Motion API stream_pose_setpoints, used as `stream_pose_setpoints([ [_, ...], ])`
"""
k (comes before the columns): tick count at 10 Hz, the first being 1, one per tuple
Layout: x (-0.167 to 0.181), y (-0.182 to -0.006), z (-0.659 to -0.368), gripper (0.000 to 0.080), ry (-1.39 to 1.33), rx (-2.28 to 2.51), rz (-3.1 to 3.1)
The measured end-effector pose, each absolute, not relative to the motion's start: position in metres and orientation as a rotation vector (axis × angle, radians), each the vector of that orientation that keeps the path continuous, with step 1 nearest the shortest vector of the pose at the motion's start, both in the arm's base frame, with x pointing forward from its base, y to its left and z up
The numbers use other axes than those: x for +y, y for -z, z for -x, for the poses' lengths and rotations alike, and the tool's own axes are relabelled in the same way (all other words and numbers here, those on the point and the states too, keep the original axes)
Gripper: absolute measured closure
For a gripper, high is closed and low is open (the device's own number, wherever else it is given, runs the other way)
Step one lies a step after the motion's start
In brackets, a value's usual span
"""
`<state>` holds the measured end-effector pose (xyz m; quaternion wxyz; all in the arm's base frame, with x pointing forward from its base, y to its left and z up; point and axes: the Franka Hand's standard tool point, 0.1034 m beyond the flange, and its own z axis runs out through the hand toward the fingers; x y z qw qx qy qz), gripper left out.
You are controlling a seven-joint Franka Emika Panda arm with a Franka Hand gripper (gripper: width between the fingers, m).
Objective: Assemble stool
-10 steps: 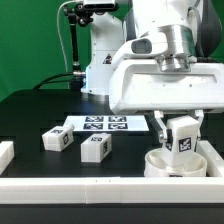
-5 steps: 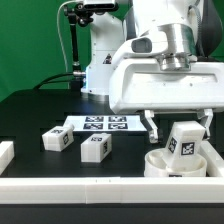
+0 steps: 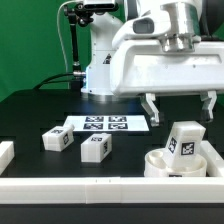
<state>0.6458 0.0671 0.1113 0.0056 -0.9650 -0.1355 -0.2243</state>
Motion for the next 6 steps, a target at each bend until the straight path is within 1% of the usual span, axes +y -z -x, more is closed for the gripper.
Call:
stream_pose_setpoints([
  [1,0.0647,-0.1133,-0.6476,0.015,0.706,-0.421,3.022],
  [6,0.0714,-0.108,-0.6437,0.015,0.641,-0.439,3.024],
])
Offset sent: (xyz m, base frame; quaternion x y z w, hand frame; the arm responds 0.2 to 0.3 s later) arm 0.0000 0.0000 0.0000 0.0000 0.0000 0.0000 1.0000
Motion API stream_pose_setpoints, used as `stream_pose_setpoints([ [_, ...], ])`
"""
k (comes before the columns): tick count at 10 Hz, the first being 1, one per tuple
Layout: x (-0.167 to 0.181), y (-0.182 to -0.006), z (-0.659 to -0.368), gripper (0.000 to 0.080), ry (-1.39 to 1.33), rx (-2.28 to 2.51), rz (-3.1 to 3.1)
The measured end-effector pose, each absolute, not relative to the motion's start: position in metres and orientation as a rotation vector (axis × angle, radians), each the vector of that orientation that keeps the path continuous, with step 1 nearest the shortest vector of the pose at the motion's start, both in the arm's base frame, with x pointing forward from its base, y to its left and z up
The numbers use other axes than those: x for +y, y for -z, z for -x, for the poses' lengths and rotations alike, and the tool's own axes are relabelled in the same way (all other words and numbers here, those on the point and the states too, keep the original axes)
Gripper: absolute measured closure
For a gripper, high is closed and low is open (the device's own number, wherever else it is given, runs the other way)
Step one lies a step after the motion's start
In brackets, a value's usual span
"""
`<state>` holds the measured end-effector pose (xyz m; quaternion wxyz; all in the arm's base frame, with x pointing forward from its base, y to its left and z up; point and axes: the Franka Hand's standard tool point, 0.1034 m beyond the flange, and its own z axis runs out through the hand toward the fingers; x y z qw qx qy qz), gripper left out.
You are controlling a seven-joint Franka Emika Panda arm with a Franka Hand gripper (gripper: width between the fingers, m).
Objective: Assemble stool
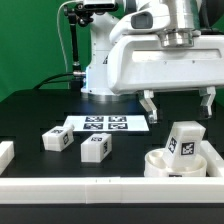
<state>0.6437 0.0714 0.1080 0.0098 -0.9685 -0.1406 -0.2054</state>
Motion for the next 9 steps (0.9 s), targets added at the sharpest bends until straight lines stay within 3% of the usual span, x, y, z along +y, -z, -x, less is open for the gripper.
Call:
stream_pose_setpoints([
  [2,0.082,-0.1,-0.632,0.015,0.458,-0.447,3.032],
  [7,0.094,-0.101,-0.62,0.015,-0.063,-0.445,3.015],
  [9,0.093,-0.101,-0.625,0.015,-0.067,-0.475,3.01],
])
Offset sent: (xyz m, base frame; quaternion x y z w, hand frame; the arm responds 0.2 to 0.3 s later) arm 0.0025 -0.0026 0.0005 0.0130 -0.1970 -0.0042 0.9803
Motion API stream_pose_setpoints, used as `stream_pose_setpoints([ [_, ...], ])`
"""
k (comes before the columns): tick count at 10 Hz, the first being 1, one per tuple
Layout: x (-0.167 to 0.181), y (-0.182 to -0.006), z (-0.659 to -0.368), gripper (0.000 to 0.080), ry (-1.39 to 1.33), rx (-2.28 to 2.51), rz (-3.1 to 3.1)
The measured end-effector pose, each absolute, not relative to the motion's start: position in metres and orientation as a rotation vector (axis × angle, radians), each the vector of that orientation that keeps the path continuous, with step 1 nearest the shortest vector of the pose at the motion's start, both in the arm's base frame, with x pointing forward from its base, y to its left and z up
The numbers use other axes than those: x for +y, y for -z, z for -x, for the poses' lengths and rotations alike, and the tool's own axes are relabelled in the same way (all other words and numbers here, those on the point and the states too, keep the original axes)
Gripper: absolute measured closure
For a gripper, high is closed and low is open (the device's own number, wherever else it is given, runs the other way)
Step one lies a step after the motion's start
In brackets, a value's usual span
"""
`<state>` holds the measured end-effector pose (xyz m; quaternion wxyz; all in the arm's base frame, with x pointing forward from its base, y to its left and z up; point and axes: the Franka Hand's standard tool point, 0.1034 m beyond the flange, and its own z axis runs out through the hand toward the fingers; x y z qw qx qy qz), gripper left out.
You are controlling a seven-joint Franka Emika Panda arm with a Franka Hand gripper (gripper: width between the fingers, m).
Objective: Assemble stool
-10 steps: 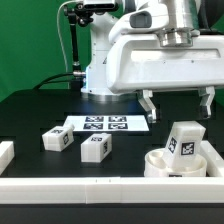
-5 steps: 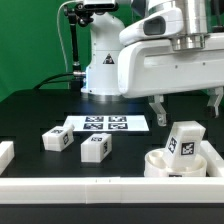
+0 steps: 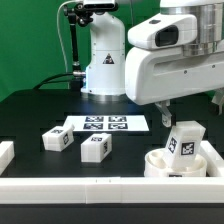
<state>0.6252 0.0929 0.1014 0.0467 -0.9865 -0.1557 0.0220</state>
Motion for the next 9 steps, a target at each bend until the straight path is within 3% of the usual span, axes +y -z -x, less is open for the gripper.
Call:
stream_pose_setpoints([
  [9,0.073,-0.1,-0.641,0.015,0.061,-1.612,2.648],
])
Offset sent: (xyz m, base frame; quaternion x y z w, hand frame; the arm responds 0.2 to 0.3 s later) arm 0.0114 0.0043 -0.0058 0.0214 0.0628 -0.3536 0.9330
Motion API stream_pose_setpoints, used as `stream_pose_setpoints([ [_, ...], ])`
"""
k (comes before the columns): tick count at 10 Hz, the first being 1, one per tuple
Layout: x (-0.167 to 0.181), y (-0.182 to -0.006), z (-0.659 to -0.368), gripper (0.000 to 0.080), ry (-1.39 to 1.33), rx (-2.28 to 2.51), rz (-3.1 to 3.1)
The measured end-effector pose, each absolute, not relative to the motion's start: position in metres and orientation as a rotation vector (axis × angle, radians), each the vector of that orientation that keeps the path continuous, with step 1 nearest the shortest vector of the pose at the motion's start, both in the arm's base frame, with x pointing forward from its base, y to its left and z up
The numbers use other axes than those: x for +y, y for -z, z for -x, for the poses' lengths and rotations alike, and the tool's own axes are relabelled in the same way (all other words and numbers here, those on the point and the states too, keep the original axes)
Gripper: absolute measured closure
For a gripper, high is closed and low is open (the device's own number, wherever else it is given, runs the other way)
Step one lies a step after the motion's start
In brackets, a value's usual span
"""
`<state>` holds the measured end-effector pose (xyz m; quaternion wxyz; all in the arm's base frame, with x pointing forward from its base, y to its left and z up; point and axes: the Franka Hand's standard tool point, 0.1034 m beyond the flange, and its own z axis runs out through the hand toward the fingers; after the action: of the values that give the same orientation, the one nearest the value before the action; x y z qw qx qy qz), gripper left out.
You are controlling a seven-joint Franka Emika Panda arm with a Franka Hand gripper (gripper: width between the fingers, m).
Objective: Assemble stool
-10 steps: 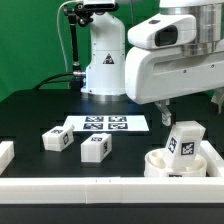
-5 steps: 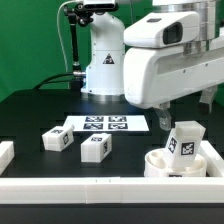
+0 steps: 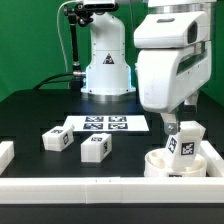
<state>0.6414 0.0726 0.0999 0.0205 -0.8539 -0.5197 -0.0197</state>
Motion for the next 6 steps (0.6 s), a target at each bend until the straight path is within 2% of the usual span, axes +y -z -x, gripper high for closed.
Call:
stream_pose_setpoints([
  [2,0.0717,-0.0967,-0.6412,0.015,0.043,-1.917,2.47],
  [6,0.072,-0.0894,-0.638,0.015,-0.015,-2.228,2.236],
])
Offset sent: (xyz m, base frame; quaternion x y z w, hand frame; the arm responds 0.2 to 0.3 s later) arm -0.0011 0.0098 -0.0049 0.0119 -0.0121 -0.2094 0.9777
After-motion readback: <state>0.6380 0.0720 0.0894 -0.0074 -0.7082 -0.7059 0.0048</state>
